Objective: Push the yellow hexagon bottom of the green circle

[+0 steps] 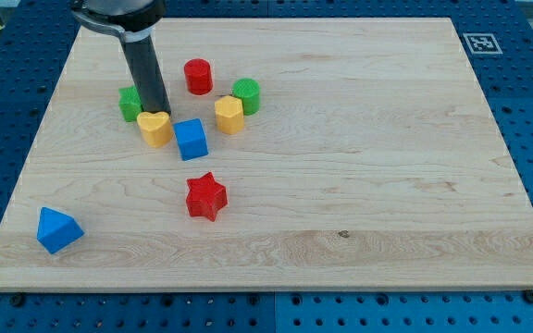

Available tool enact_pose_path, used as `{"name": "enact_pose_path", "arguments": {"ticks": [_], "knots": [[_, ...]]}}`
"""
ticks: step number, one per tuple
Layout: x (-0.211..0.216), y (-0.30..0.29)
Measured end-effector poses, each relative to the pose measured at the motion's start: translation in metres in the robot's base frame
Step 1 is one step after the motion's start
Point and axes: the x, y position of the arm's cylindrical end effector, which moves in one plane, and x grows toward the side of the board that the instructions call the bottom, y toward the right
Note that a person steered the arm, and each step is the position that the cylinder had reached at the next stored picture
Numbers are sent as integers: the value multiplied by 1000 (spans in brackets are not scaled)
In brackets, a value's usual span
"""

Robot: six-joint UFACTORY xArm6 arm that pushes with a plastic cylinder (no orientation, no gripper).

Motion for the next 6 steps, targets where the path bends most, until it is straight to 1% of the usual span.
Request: {"name": "enact_pose_path", "arguments": {"ticks": [1, 2, 5, 6], "knots": [[15, 7], [14, 19], [-14, 64], [-15, 82]]}}
